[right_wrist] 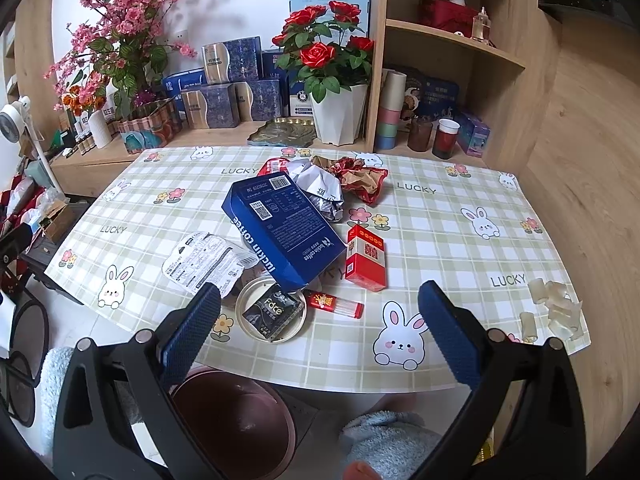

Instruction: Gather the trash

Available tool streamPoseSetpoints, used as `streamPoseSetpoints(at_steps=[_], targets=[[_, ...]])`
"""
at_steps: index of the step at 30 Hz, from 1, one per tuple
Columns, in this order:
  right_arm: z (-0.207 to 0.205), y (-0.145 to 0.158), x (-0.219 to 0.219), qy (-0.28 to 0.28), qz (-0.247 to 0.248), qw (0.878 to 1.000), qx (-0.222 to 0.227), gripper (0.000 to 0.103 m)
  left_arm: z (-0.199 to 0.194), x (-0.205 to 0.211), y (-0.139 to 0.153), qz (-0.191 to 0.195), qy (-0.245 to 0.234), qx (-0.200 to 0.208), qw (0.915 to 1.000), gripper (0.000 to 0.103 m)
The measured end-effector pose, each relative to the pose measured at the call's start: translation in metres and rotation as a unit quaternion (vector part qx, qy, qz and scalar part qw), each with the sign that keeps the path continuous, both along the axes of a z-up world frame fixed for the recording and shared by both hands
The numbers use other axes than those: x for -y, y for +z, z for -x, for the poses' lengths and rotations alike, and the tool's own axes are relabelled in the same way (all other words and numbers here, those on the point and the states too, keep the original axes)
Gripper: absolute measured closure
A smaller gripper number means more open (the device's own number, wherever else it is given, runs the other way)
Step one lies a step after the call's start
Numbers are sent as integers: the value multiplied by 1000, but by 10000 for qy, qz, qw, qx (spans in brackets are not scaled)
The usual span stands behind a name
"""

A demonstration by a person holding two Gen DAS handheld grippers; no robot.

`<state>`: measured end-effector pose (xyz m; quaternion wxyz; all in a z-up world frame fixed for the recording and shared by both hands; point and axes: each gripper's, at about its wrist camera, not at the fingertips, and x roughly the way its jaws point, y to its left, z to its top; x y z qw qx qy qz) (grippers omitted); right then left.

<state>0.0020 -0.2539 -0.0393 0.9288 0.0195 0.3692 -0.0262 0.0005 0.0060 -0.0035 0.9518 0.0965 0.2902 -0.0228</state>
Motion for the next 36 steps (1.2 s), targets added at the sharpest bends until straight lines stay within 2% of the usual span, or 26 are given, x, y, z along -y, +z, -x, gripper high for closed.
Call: streamPoseSetpoints(at_steps=[36], targets=[[0, -2, -2, 35, 6, 10000, -25, 6, 0, 0, -6, 31, 25, -72, 10000, 5]])
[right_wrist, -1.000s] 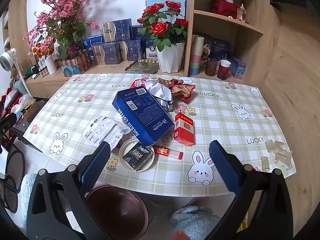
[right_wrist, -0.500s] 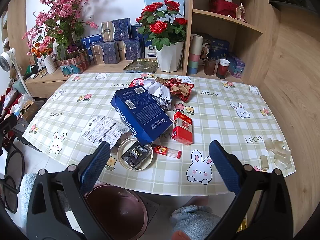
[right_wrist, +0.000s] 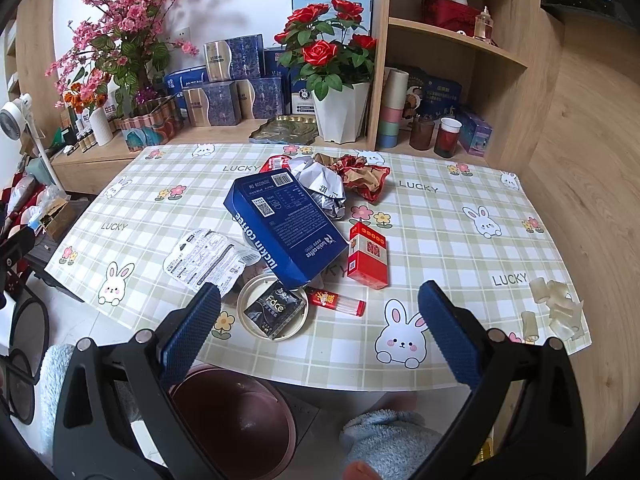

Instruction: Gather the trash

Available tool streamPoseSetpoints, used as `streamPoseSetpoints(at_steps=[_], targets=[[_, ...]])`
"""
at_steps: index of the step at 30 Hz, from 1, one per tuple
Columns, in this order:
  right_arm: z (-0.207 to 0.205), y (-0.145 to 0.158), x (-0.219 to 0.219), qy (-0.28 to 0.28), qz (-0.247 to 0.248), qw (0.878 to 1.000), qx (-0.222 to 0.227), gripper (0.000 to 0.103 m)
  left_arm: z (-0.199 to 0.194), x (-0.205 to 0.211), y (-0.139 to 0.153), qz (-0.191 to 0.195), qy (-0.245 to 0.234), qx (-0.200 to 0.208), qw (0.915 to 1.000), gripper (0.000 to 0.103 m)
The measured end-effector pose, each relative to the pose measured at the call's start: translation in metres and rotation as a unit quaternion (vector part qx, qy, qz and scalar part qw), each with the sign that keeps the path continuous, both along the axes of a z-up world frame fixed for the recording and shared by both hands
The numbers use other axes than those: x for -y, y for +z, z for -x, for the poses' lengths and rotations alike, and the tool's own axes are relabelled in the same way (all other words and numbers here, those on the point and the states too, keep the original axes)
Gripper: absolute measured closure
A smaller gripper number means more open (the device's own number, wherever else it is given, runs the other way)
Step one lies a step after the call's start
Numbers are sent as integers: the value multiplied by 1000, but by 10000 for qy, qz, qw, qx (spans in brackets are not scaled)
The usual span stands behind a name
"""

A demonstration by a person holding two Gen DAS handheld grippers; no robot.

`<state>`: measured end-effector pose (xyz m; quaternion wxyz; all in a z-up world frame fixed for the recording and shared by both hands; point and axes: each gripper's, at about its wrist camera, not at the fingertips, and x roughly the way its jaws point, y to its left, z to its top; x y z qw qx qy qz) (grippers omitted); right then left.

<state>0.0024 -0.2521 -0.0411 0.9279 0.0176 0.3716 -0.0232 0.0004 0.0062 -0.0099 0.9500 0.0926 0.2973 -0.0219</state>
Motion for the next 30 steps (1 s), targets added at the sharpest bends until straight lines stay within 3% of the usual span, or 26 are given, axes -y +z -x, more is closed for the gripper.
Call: streamPoseSetpoints(at_steps=[14, 30], targets=[[-2, -4, -5, 24, 69, 9999, -93, 6, -11, -6, -6, 104, -10, -78, 9999, 5], [-20, -30, 2, 27, -268, 9993, -274, 6, -22, -10, -17, 121, -56, -8, 9999, 5]])
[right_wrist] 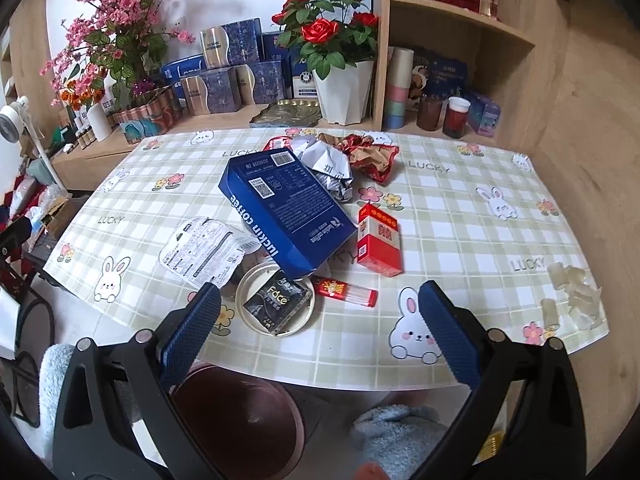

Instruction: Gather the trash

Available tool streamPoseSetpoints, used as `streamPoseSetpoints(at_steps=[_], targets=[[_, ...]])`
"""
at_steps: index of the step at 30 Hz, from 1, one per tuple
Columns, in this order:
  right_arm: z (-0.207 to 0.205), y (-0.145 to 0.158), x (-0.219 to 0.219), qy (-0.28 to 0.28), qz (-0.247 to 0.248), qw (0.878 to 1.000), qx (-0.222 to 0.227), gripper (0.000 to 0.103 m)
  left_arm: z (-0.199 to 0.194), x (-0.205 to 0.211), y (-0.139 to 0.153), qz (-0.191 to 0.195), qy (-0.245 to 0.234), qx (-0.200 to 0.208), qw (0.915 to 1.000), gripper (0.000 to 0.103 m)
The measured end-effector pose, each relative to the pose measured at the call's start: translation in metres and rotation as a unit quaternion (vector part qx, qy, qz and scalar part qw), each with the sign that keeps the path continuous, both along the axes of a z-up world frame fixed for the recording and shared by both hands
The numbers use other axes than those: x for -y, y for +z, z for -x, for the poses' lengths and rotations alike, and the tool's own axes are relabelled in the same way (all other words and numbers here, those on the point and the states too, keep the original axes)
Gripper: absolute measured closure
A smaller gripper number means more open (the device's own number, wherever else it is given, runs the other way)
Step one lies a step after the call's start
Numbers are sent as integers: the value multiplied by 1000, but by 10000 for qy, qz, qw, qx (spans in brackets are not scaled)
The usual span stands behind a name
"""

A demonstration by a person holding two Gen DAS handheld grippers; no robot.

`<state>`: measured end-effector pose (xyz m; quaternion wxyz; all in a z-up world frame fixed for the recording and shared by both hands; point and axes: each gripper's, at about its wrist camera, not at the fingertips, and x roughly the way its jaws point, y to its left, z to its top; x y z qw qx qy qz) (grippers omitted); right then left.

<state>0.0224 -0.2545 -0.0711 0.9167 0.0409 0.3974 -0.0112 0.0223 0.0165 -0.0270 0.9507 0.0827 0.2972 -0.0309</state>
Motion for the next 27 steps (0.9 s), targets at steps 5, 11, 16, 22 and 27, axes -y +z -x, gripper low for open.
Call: streamPoseSetpoints(at_steps=[5, 11, 16, 22, 27], targets=[[-8, -16, 3, 73, -96, 9998, -143, 6, -5, 0, -12, -57, -2, -21, 10000, 5], [-14, -32, 6, -21, -97, 9999, -114, 6, -16, 0, -31, -98, 1, -232, 9997, 5], [-22, -42, 10, 26, -59, 10000, -69, 6, -27, -1, -46, 14, 17, -428, 9991, 5], [-49, -54, -11, 112, 932, 9954, -177, 6, -39, -6, -58, 109, 145, -591, 9981, 5], [-88, -69, -34, 471, 1103, 9927, -102, 6, -49, -11, -68, 253, 283, -758, 9964, 5]])
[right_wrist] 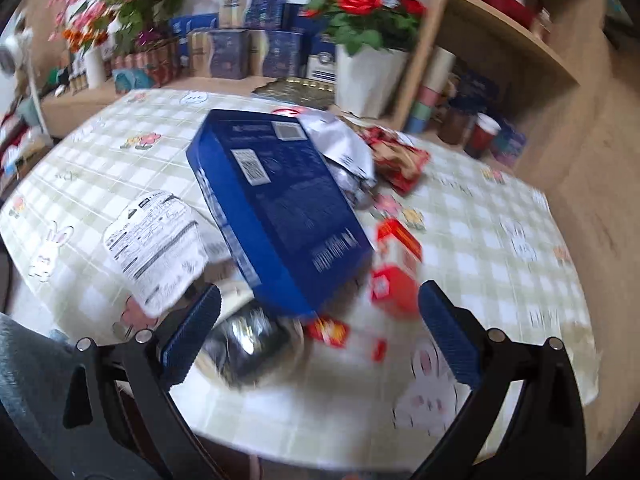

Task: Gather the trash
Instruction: 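Grasp the blue Luckin coffee bag with the right gripper and lift, then lift the blue bag with the right gripper while the left gripper grasps the white card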

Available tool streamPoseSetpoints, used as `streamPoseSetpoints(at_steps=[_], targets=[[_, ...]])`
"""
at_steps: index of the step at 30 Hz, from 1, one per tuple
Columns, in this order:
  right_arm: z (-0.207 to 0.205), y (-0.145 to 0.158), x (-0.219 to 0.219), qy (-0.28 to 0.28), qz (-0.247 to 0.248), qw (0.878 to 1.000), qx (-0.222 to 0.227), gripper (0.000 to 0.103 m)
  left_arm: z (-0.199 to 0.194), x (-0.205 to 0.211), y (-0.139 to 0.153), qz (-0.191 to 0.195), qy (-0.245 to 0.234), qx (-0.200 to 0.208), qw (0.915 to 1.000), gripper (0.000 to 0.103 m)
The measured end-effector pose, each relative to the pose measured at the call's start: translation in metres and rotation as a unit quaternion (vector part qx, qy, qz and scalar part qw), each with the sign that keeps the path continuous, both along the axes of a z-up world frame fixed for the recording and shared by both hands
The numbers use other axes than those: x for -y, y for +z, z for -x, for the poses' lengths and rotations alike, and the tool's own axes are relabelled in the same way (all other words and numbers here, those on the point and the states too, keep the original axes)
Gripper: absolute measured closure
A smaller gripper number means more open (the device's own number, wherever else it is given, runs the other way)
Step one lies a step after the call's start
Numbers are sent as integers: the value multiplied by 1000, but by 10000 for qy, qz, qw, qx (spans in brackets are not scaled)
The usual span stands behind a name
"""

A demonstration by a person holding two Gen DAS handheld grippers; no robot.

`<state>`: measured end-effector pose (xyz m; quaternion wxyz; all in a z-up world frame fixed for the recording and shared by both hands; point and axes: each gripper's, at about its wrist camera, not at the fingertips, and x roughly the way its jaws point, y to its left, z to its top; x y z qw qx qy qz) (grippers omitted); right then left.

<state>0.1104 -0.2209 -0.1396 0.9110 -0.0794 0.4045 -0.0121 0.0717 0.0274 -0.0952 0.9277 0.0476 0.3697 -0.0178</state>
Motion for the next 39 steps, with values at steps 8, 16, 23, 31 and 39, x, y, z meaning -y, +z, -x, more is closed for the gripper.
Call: streamPoseSetpoints(at_steps=[8, 16, 23, 31, 39], targets=[[-62, -16, -24, 162, 217, 9996, -78, 7, -6, 2, -13, 34, -187, -70, 9998, 5], [-66, 4, -12, 113, -106, 9999, 69, 78, -6, 10, -18, 94, -552, -40, 9984, 6], [-29, 54, 15, 120, -709, 9933, 901, 85, -5, 30, -27, 37, -973, -110, 9952, 6], [14, 63, 36, -153, -1614, 9819, 983, 86, 2, 74, -64, -827, -1906, 50, 9782, 6], [30, 59, 55, -335, -1558, 9831, 896, 86, -24, 115, -112, -1304, -2325, -58, 9638, 6]])
